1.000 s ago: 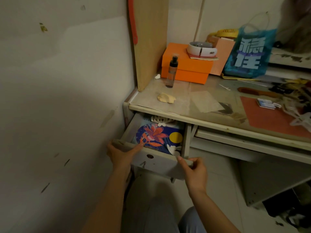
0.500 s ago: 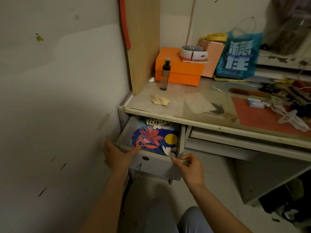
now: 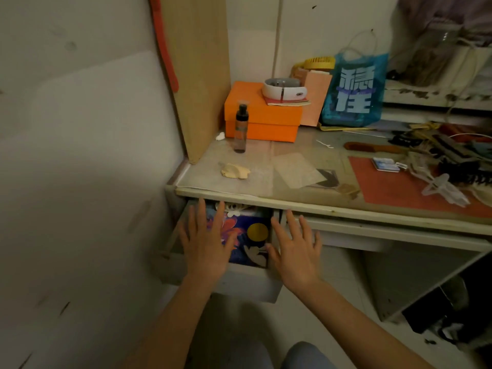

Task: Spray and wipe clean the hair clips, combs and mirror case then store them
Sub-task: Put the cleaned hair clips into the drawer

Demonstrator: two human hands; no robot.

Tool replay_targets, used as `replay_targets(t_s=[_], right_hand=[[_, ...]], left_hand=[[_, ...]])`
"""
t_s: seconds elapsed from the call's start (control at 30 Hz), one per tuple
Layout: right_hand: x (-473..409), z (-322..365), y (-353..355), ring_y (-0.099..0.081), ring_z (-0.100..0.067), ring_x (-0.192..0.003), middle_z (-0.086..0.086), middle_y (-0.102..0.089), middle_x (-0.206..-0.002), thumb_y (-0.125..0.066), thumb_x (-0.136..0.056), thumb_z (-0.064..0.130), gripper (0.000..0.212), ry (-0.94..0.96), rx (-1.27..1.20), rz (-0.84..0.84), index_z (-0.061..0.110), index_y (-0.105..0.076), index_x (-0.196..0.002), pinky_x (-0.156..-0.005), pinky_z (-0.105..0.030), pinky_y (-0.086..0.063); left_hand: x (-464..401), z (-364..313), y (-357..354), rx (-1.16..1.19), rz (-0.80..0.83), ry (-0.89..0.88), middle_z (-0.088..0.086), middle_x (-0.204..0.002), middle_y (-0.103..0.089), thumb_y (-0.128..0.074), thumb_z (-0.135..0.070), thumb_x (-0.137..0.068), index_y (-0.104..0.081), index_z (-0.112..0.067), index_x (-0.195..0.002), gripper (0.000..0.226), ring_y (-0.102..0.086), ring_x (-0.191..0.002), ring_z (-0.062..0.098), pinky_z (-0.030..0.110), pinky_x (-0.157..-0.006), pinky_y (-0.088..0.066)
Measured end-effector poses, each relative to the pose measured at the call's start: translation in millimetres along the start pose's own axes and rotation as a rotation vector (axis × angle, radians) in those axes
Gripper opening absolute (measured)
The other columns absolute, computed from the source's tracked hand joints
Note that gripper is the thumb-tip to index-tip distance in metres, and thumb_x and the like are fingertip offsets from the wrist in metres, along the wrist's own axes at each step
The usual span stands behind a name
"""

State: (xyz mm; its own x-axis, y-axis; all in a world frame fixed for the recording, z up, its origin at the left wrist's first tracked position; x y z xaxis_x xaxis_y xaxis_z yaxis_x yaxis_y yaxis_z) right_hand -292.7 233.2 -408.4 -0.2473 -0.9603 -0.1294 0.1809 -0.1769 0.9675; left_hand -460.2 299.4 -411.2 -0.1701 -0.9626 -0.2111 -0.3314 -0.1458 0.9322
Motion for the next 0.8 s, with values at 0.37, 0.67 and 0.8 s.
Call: replay_targets(t_s=[0.37,0.67,0.8], right_hand=[[-73,-38,24,0.005,-0.030,-0.148,-0.001,0.011,-0.161,-0.039,-0.097,0.047,0.064,-0.081,0.078,-0.033,0.034,-0.008,-0.152,-0.113,-0.059,0.001],[-100,-58,149,0.010,-0.028,-0.147,0.001,0.012,-0.161,-0.037,-0.098,0.044,0.062,-0.221,0.052,0.011,0.036,-0.005,-0.151,-0.113,-0.059,0.002],[-108,-68,207,0.010,-0.025,-0.147,0.002,0.009,-0.161,-0.037,-0.099,0.046,0.063,-0.305,0.029,0.008,0.037,-0.003,-0.151,-0.114,-0.057,0.001]], left_hand=[[-84,-70,-10,-0.060,-0.003,-0.237,0.006,-0.157,0.017,-0.034,-0.057,-0.094,0.009,-0.038,-0.146,0.070,0.006,-0.147,0.031,0.053,-0.115,0.005],[-132,-158,75,-0.046,0.088,-0.352,0.005,-0.160,0.004,-0.042,-0.053,-0.092,-0.007,-0.037,-0.150,0.069,0.000,-0.148,0.030,0.054,-0.116,-0.002],[-147,-198,117,-0.051,0.121,-0.414,0.002,-0.158,0.017,-0.036,-0.056,-0.094,0.002,-0.039,-0.149,0.068,0.017,-0.145,0.024,0.050,-0.115,0.008]])
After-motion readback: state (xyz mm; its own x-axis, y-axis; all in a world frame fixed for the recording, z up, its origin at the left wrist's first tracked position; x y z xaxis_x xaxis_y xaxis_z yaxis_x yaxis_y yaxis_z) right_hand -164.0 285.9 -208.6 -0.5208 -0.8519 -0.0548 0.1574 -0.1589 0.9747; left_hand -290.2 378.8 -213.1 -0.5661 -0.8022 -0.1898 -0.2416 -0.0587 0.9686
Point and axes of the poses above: each hand's wrist, its own x-axis away from the middle knuckle, its own y-axis out of the back of the hand, z = x × y, the point moved 1 cm from there along -x, towards the middle knuckle
